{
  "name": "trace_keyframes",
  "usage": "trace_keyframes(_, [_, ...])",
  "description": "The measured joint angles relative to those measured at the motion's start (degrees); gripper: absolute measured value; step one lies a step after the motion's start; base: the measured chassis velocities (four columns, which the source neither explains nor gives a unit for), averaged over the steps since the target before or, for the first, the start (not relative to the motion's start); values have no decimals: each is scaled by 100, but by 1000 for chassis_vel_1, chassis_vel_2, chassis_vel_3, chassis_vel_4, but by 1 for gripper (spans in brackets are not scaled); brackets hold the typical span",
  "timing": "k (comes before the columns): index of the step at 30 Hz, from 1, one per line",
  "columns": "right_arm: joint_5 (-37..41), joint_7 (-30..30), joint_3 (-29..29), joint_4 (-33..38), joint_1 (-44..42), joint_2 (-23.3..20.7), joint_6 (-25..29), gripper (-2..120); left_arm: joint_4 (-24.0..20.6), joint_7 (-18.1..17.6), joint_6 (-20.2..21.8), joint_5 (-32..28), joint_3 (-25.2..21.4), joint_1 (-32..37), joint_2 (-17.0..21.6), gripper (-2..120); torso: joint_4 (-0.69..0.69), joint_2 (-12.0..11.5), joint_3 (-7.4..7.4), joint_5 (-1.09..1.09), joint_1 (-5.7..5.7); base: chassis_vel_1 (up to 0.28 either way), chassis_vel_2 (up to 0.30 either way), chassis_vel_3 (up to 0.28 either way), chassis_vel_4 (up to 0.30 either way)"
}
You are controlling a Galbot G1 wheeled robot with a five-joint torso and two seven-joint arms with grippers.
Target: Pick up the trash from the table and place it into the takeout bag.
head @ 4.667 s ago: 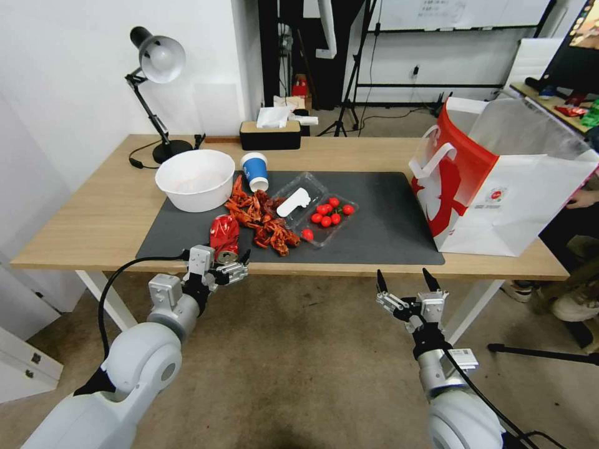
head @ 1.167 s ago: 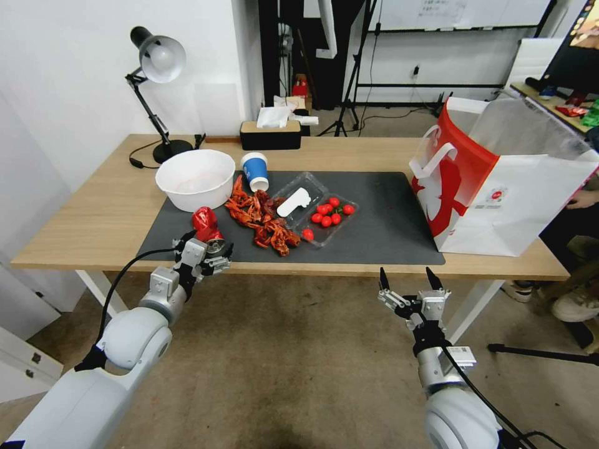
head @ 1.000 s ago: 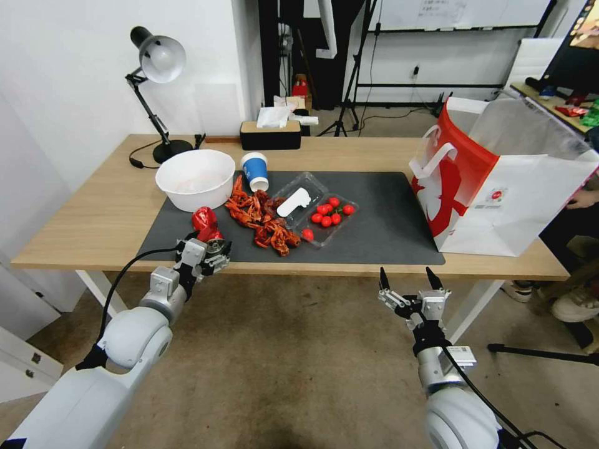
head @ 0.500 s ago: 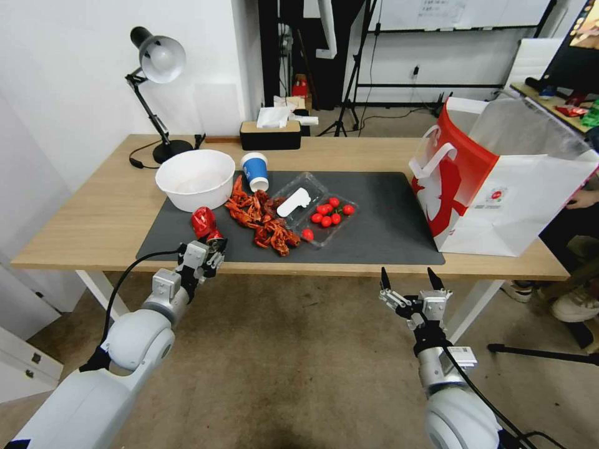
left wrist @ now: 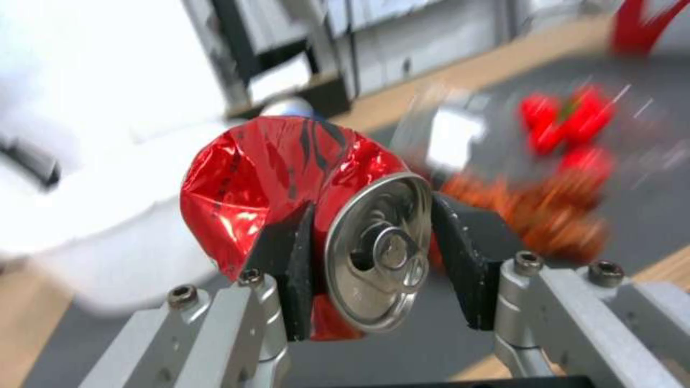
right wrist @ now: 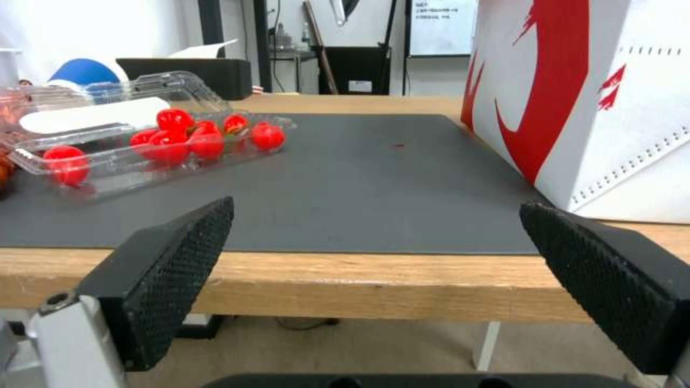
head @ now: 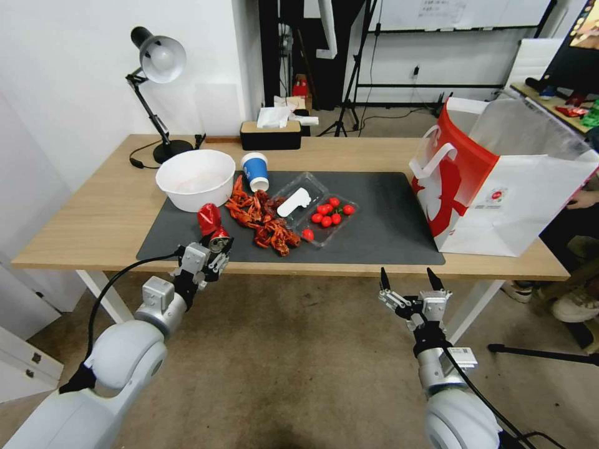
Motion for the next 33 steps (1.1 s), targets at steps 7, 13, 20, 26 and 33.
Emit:
trace_keyframes(7, [-3,6,23,68,-46,22,0,100,-206,690,-734,-506,240,-593,448,38,-2,0,0,0,1,0,0,0,0])
trace_keyframes(13, [-100,32,44,118,-154,78,0,100,203,1190,-1100,-1226,868,-1737,1036,38,0,-1,1,-2,1,0,0,0,0])
trace_keyframes(20, [-206,60,78,198,-233,146,1,100,831,1136,-1096,-1703,2401,-4122,1192,38,-2,-2,1,0,3,0,0,0,0])
trace_keyframes(26, [-281,69,136,246,-323,213,0,100,1407,1026,-1069,-1978,3739,-5842,738,38,-1,-2,1,3,2,0,0,0,0])
trace_keyframes(33, [-340,90,185,287,-396,258,-3,100,2417,991,-1075,-2100,4782,-7041,-496,38,-4,-2,2,1,2,0,0,0,0])
